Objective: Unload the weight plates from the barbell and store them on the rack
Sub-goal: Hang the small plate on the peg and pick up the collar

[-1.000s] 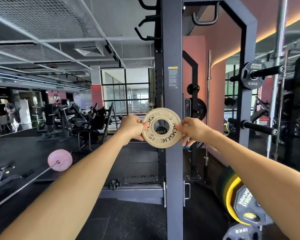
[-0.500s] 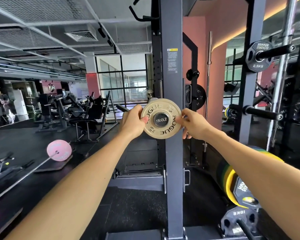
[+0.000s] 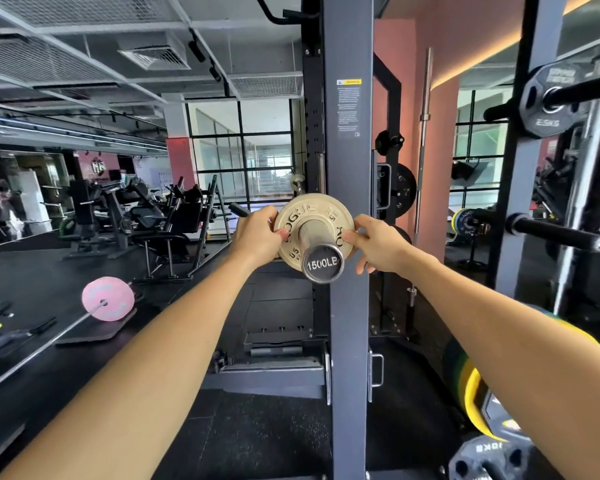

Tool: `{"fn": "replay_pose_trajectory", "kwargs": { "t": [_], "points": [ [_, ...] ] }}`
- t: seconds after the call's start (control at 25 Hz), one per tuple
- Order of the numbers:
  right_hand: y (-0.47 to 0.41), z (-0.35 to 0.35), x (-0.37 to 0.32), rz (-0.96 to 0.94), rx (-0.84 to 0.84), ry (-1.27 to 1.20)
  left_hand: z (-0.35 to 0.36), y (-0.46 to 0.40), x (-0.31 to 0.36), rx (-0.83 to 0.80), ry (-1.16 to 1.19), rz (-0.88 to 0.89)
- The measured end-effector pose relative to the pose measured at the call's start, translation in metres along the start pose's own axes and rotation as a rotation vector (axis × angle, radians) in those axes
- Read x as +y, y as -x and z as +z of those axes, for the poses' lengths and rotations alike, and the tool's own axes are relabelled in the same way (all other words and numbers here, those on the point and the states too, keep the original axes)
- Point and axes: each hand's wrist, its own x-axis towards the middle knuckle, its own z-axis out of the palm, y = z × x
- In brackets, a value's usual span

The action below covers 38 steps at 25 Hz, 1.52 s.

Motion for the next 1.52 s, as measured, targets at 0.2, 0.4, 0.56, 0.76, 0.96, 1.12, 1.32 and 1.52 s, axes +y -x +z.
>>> {"fn": "replay_pose_trajectory", "kwargs": {
  "t": [0.2,0.4,0.56,0.76,0.96,1.12,1.32,1.52],
  "points": [
    [-0.065,0.008,0.025,-0.001,-0.016,0.014,0.03,-0.053,-0.023,0.054,-0.058,-0.019],
    [-0.117,0.015,0.048,0.001,-0.029,-0.001,0.053,-0.099,-0.043,0.051,-0.071,-0.035],
    [-0.163,0.021,0.064,0.006,-0.023,0.028,0.073,-0.139,-0.062,0.042,-0.036,-0.046],
    [-0.209,0.026,0.079,0.015,-0.022,0.065,0.092,-0.183,-0.08,0.029,-0.018,-0.047],
    [-0.247,0.029,0.093,0.038,-0.034,0.08,0.105,-0.214,-0.09,0.028,-0.078,-0.066],
    [-0.254,0.025,0.095,0.02,-0.08,0.031,0.104,-0.224,-0.096,-0.011,-0.048,-0.071],
    [-0.24,0.035,0.096,0.096,-0.036,0.033,0.097,-0.215,-0.1,-0.067,-0.113,-0.061],
    [-0.2,0.034,0.106,0.121,-0.015,0.097,0.075,-0.174,-0.103,-0.051,-0.128,-0.075]
  ]
}}
